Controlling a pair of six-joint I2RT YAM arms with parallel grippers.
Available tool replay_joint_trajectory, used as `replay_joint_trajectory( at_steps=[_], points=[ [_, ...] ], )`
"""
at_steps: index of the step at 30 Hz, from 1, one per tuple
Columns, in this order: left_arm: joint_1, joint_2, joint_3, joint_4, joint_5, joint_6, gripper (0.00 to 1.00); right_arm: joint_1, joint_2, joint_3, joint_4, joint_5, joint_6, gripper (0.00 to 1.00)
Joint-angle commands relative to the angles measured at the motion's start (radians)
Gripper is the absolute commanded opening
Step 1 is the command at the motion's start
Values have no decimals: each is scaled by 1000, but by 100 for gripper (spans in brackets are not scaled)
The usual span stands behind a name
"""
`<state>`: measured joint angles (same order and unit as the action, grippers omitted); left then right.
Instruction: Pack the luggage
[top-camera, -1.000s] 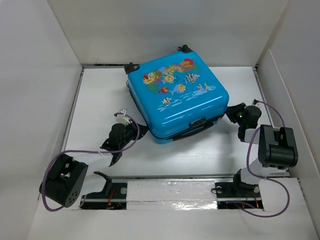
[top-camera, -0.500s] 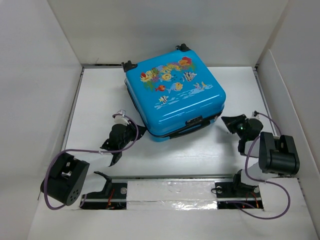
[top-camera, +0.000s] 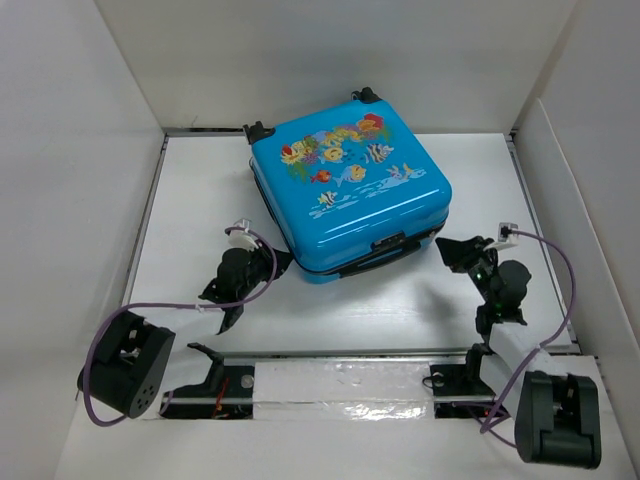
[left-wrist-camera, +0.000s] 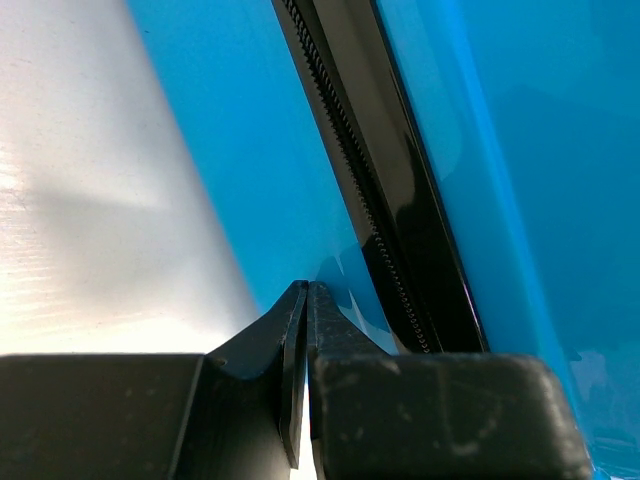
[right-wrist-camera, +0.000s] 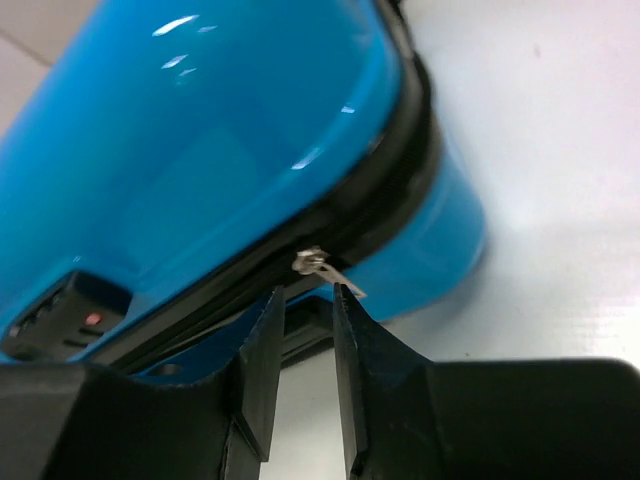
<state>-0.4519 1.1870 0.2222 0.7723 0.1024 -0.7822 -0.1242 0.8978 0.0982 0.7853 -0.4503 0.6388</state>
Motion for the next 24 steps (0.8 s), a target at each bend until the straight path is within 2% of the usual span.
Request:
replay_joint_trajectory(
  at_steps=[1,6,10,15,19,24],
  points=[
    [-14,-27,13,76,46,12,0,53,-45,32,-38,105,-161,33],
    [-14,-23,19,79,57,15,0,77,24,92,-40,58,-189,33],
    [-14,-33,17,68,49,18,0,77,24,71,-63,110,-188,34],
    [-14,-24,22,74,56,18,0,77,79,83,-11,90,-192,36],
    [-14,-23,19,73,56,20,0,77,182,120,51,16,-199,37],
    [-14,-13,22,67,45,21,0,95,216,138,81,8,-208,38]
  ],
)
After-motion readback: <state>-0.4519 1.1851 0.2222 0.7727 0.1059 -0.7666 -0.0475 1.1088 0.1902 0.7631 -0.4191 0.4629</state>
